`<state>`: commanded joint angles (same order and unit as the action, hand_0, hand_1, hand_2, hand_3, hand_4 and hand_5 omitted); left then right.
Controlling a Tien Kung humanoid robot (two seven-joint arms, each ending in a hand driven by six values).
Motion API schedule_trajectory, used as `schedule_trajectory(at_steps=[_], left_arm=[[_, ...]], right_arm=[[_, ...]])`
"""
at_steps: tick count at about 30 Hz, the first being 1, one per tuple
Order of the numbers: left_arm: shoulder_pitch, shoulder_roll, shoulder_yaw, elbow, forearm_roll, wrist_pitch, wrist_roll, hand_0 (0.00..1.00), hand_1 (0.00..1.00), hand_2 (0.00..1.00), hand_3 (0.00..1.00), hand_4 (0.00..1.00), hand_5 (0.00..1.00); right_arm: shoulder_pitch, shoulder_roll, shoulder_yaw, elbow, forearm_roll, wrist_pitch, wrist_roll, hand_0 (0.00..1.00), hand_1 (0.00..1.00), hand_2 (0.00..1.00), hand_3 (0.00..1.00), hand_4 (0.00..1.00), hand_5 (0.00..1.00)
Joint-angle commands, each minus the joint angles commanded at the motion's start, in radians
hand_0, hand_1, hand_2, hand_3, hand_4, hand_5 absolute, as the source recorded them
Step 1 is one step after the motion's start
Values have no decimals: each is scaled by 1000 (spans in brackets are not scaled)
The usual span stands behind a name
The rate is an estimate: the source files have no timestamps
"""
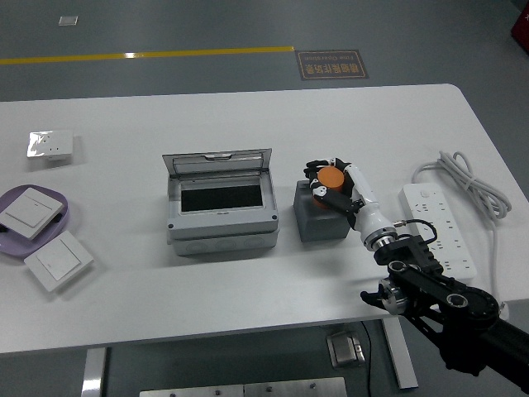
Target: Pick up the cylinder from the cube,place it in the box,flap close box
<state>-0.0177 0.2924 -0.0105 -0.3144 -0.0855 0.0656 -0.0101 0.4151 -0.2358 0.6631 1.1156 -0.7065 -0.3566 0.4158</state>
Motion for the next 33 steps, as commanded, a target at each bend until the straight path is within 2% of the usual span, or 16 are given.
schedule_trajectory(at_steps=[2,3,8,9,14,15,16,20,21,22,26,27,32,33], left_arm=[[0,0,0,0,0,0,0,613,629,606,634,713,235],[0,0,0,0,-1,0,0,613,628,605,634,711,234],[2,0,6,0,-6,0,-2,613,628,605,634,711,234],[2,0,8,0,-8,0,-2,613,628,606,636,712,238],[2,0,10,1,-10,0,-2,613,628,606,636,712,238],[2,0,10,1,-10,0,-1,613,629,608,637,713,243],[3,0,10,1,-10,0,-1,613,629,608,637,713,243],[3,0,10,1,-9,0,0,613,629,608,637,713,243],[3,1,10,2,-9,0,1,613,629,607,636,715,244],[3,1,10,2,-9,0,1,613,629,607,636,715,244],[1,3,10,2,-7,0,2,613,629,607,636,715,244],[1,3,9,2,-6,0,3,613,628,609,637,716,254],[0,6,6,2,0,1,5,613,628,609,637,716,254],[0,6,4,2,2,1,6,613,629,609,638,719,258]], right_arm=[[-1,0,5,8,-2,-3,2,496,487,428,324,2,2],[-1,-2,15,22,-4,-7,3,451,388,326,234,2,2],[-5,-16,61,108,-18,-33,8,451,388,326,234,2,2],[-6,-21,69,133,-23,-42,8,468,364,313,213,2,2],[-7,-34,78,238,-49,-74,7,468,364,313,213,2,2],[-6,-35,75,261,-65,-80,3,430,312,276,193,2,2],[-4,-35,70,281,-81,-84,-3,430,312,276,193,2,2],[21,-30,34,366,-175,-88,-68,430,312,276,193,2,2],[31,-27,21,385,-209,-81,-91,299,241,256,181,2,2],[41,-23,10,397,-240,-74,-111,299,241,256,181,2,2],[94,3,-40,412,-391,-28,-210,299,241,256,181,2,2],[110,10,-54,412,-433,-19,-234,180,218,253,179,2,2],[177,32,-118,430,-585,-7,-278,180,218,253,179,2,2],[189,36,-128,435,-612,-5,-282,123,192,252,171,2,2]])
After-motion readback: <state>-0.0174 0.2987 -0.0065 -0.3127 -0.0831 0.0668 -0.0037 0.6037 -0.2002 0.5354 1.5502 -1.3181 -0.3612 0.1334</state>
